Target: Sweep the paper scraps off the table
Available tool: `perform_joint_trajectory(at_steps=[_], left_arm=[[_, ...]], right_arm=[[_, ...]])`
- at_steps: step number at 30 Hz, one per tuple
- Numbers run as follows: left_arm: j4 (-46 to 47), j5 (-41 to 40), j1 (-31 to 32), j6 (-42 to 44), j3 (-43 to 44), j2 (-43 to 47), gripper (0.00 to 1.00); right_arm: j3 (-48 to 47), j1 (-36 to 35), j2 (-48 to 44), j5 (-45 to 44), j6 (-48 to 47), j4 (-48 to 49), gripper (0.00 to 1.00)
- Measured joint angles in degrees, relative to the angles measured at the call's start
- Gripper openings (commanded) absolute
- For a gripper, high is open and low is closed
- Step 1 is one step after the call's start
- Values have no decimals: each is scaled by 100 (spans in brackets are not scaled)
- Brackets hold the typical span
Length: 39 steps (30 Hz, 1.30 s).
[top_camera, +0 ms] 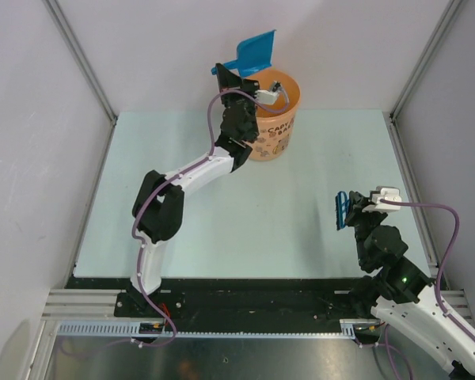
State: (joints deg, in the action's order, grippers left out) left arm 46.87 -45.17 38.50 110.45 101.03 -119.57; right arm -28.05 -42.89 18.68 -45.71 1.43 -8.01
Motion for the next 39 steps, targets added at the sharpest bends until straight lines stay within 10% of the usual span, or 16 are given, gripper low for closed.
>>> perform_joint_trajectory(at_steps=[10, 16, 25, 39], left_arm=[[431, -232, 0, 225, -317, 326, 0], [-2756, -542, -4, -2369, -984, 1858, 0], [-6426, 1045, -216, -6435, -1971, 3921, 0], [-8113, 3713, -1766, -8056, -4256, 3383, 0]], right_arm=[[0, 2, 2, 20, 2, -35, 0], [0, 7, 63, 63, 2, -35, 0], [0, 11, 267, 186, 9, -59, 0], [0, 11, 490, 463, 66, -68, 0]])
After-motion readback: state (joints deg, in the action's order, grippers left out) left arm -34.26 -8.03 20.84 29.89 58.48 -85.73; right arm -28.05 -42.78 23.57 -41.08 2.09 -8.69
